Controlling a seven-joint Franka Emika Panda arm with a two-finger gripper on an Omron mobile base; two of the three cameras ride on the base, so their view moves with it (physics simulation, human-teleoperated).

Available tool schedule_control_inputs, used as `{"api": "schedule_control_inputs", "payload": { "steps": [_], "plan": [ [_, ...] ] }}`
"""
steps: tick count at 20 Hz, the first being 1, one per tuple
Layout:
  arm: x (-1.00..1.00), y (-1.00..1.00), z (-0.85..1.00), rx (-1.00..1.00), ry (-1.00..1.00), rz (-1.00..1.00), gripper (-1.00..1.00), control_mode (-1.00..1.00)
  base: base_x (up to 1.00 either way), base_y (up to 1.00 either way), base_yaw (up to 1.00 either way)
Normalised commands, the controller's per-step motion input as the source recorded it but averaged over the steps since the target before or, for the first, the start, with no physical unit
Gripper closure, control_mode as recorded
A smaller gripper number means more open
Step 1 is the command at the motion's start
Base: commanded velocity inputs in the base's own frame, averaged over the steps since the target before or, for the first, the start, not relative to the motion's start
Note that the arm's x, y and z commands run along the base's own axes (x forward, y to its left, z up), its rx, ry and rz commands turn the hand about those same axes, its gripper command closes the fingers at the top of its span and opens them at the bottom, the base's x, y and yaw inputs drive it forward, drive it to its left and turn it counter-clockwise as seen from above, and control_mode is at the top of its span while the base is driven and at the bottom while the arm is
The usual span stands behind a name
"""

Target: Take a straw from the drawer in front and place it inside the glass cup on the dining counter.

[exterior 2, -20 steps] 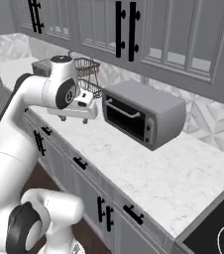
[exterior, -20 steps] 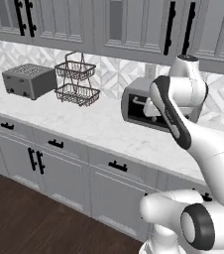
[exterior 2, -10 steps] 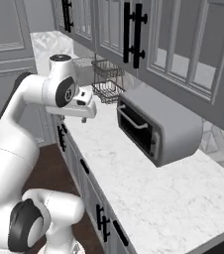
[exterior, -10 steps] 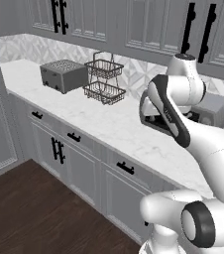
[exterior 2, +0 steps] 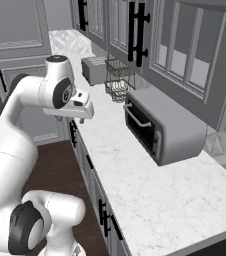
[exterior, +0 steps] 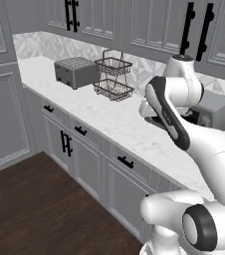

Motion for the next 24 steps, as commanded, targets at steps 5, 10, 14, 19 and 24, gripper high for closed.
{"api": "schedule_control_inputs", "payload": {
  "steps": [5,10,14,19,24],
  "plan": [
    [0.0,0.1,-0.04,-0.07,0.01,0.0,-1.0,-1.0,0.0,0.0,0.0],
    [0.0,0.99,-0.37,-0.38,0.0,0.0,-1.0,-1.0,0.0,0.0,0.0],
    [0.11,0.99,-0.53,-0.43,0.0,0.0,-1.0,-1.0,0.0,0.0,0.0],
    [0.16,0.65,-0.71,-0.41,0.0,0.0,-1.0,-1.0,0.0,0.0,0.0],
    [0.37,0.41,-0.92,-0.36,0.0,0.0,-1.0,-1.0,0.0,0.0,0.0]
  ]
}}
